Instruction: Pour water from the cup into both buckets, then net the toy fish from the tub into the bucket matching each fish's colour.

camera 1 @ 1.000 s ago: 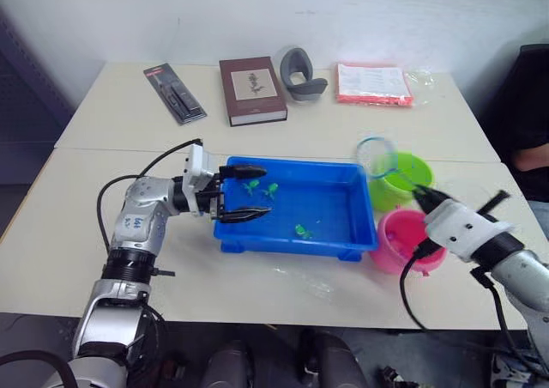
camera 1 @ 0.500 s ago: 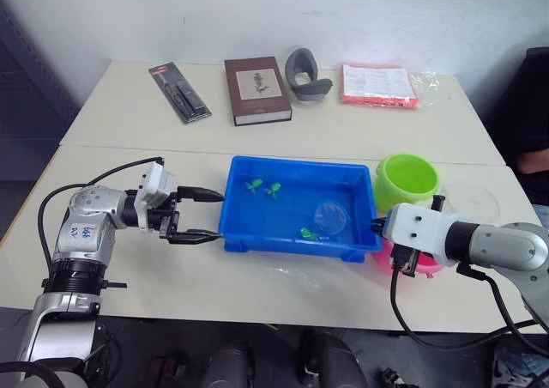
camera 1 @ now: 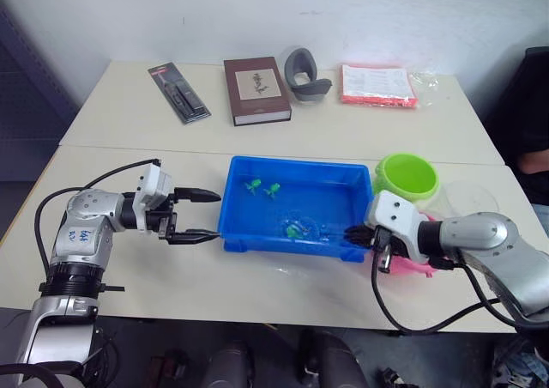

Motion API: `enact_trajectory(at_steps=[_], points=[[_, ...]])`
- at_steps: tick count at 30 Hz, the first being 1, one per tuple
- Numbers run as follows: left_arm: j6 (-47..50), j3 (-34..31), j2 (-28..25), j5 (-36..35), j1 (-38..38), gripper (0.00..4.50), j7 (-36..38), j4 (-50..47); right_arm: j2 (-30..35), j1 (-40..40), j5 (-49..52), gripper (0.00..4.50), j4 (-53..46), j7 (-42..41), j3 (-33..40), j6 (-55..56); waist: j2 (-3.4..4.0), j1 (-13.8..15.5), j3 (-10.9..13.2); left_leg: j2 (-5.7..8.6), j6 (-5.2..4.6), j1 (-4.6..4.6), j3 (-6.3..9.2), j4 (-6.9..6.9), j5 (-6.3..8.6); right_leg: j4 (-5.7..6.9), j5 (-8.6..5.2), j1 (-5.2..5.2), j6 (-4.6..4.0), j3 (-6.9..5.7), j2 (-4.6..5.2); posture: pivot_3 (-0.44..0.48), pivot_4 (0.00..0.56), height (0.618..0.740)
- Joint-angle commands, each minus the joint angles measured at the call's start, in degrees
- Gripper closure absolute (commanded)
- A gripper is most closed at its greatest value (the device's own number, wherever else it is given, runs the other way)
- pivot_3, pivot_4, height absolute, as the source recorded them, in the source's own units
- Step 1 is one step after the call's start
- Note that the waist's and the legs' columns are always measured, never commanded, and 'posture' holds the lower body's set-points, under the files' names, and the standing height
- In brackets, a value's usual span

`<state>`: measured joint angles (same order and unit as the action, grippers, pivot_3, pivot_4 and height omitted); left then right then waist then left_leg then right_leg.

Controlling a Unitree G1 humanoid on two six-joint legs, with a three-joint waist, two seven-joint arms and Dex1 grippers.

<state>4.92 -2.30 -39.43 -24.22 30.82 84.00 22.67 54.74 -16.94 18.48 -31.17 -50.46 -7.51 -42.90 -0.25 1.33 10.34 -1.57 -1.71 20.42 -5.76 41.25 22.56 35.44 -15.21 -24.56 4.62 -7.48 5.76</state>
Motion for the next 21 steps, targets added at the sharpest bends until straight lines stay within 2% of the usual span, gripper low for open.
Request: enact_trajectory(at_steps=[1, 5, 11, 15, 18, 21], points=[[-0.44, -1.25, -0.45, -0.11, 0.9, 0.06, -0.67, -1.38, -7.31, -1.96, 15.04, 4.5, 0.45, 2.71, 13.68, -13.16, 0.0, -0.03, 0.0, 0.0, 0.0, 0.0, 0.01, 0.0, 0.0, 0.0, 0.0, 0.0, 0.0, 0.0, 0.0, 0.0, 0.15, 0.74], [-0.03, -1.28, 0.46, -0.56, 1.55, 0.06, -1.63, -1.52, -9.28, 1.51, 19.8, 4.5, -0.44, 3.21, 20.53, -15.07, 0.0, -0.01, 0.0, -0.01, 0.0, 0.0, 0.01, -0.01, 0.0, 0.03, 0.0, -0.01, 0.0, 0.0, -0.01, 0.0, 0.15, 0.74], [2.29, -1.8, 3.38, -2.68, 3.05, 0.06, -4.82, -3.19, -13.15, 5.82, 22.62, 4.5, -4.78, 9.15, 30.98, -13.98, 0.0, 0.05, 0.0, 0.03, 0.0, 0.01, 0.03, -0.02, 0.0, 0.02, 0.0, 0.0, 0.0, 0.0, 0.02, 0.0, 0.15, 0.74], [10.91, -3.02, 6.61, -7.38, 3.22, 0.06, -10.84, -8.3, -14.3, 11.04, 22.88, 4.5, -8.84, 10.96, 38.32, -12.64, 0.0, 0.03, 0.0, 0.02, 0.0, -0.01, 0.01, -0.01, 0.0, 0.07, 0.0, -0.01, 0.0, 0.02, 0.01, 0.0, 0.15, 0.74], [14.96, -1.98, 8.78, -6.74, 3.02, 0.06, -16.35, -10.86, -15.99, 13.18, 24.18, 4.5, -10.71, 15.75, 45.58, -14.05, -0.01, 0.16, 0.0, 0.04, 0.0, 0.0, 0.06, -0.03, 0.0, 0.07, 0.0, 0.0, 0.0, 0.07, 0.01, 0.0, 0.15, 0.74], [16.97, -1.92, 10.39, -6.25, 3.89, 0.06, -20.03, -11.85, -15.29, 16.41, 21.82, 4.5, -10.34, 16.85, 49.51, -12.67, 0.0, 0.07, 0.0, 0.06, 0.0, -0.03, -0.01, -0.01, 0.0, 0.1, 0.01, 0.01, 0.03, 0.14, 0.02, 0.0, 0.15, 0.74]])
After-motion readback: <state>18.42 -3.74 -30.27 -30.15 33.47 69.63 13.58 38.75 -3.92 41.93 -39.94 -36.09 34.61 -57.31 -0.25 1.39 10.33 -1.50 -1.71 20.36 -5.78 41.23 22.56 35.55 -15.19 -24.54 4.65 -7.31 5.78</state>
